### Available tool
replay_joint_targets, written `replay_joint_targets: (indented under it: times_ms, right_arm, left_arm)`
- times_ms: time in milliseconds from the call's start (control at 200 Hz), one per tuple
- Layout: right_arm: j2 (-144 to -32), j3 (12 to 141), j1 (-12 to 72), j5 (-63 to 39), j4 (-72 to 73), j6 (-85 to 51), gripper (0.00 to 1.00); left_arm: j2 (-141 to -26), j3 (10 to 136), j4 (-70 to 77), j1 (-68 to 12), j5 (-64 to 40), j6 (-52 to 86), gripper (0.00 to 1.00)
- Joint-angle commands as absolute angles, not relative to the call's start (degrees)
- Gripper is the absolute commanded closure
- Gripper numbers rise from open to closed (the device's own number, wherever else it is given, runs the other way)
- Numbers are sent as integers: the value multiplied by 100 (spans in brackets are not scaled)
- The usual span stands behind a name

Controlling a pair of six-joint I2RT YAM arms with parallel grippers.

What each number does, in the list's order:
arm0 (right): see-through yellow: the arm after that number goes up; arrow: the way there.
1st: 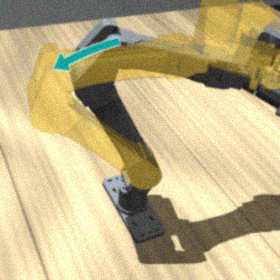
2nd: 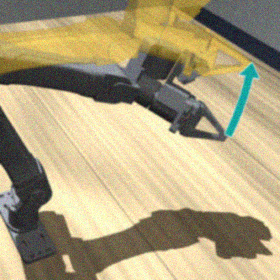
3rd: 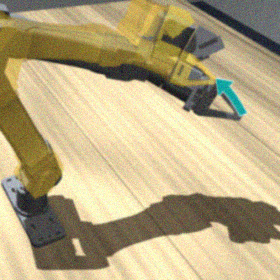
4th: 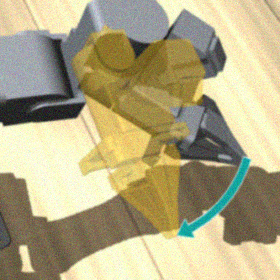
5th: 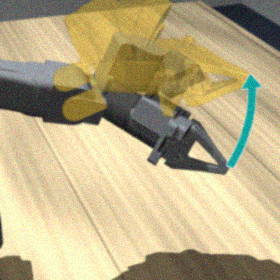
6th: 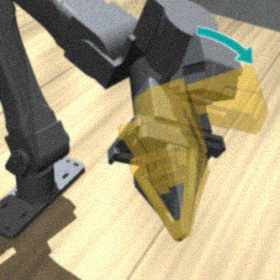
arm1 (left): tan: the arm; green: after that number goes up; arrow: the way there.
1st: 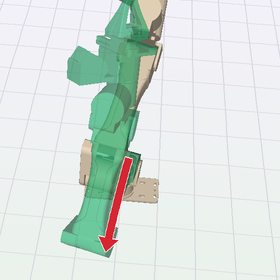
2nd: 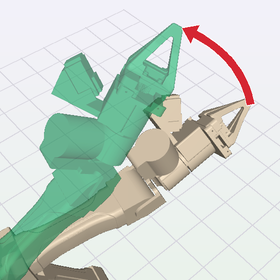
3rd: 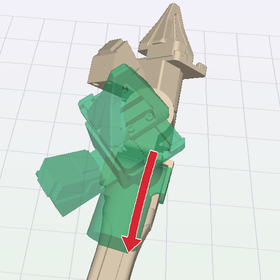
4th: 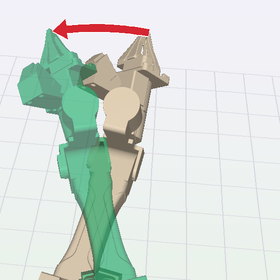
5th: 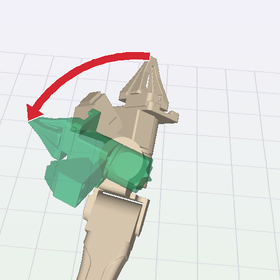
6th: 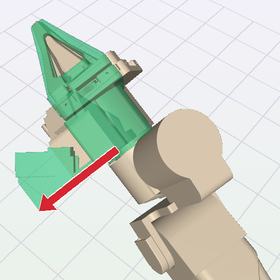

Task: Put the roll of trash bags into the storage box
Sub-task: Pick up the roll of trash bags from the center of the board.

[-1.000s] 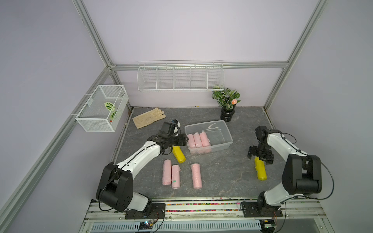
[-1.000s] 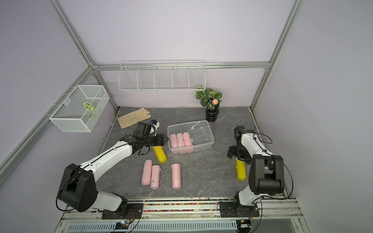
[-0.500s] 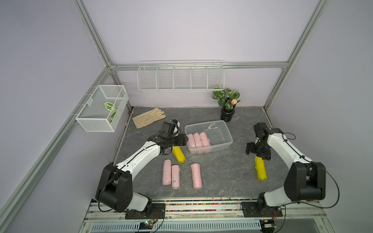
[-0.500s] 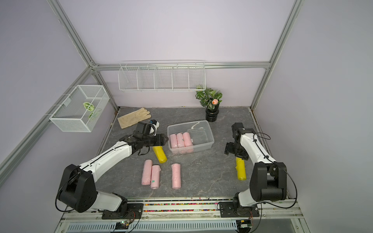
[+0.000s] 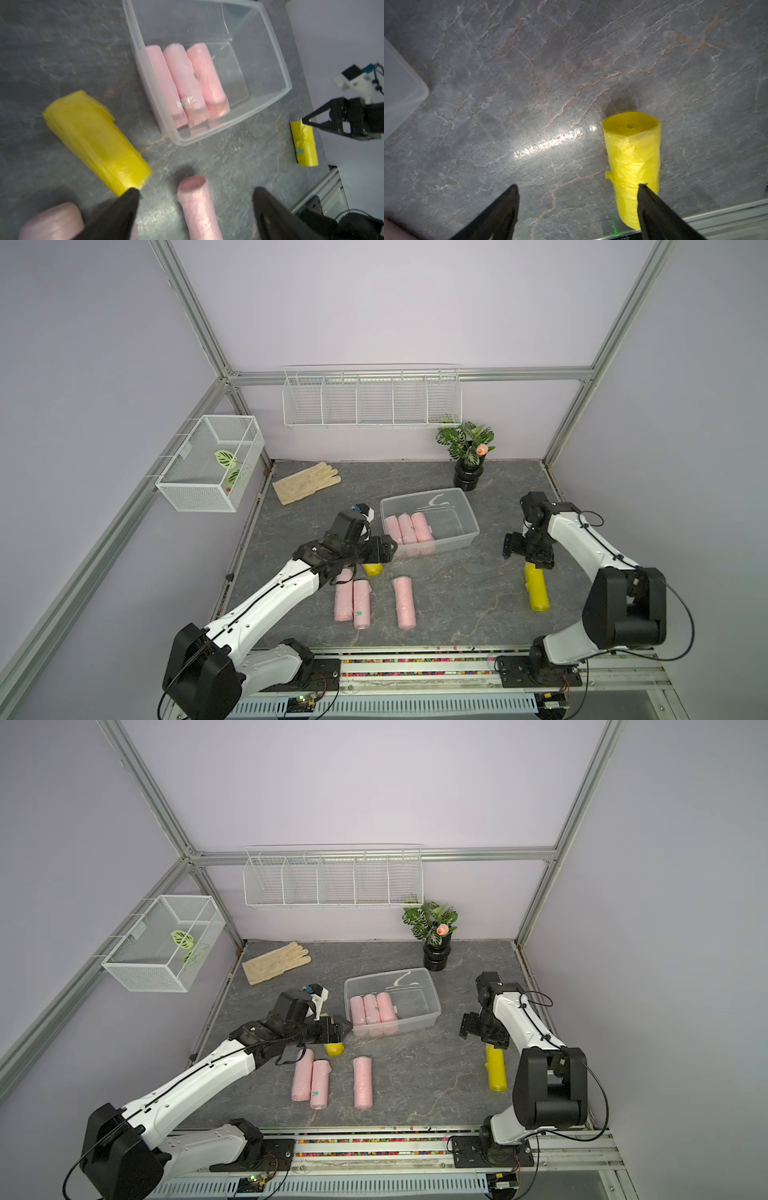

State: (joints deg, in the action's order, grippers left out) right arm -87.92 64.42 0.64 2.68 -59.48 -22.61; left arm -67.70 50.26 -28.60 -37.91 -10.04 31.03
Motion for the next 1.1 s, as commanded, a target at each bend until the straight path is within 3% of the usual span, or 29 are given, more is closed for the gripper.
replay_joint_targets:
  times_ms: [0, 300, 565, 740, 1095]
  right_arm:
    - [-8835, 6583, 109, 126, -5889, -2110, 10]
    - [-8712, 6618, 255, -39, -5785, -2032, 10]
    - [-8610, 6632, 284, -105, -5790, -2002, 10]
    - [-8543, 6584, 289, -85, -5770, -2001, 10]
    - [-8605, 6586, 288, -78, -5766, -1978, 9]
  left_arm:
    - [-6724, 4958, -3531, -4077, -835, 3646, 0]
    - [-6864, 4672, -3910, -4340, -1096, 4367, 0]
    - [-7675, 4949, -3835, -4557, -1309, 4458, 0]
    - [-8100, 5117, -3940, -4762, -1249, 4473, 8]
    - [-8989, 5651, -3996, -5143, -1153, 4441, 8]
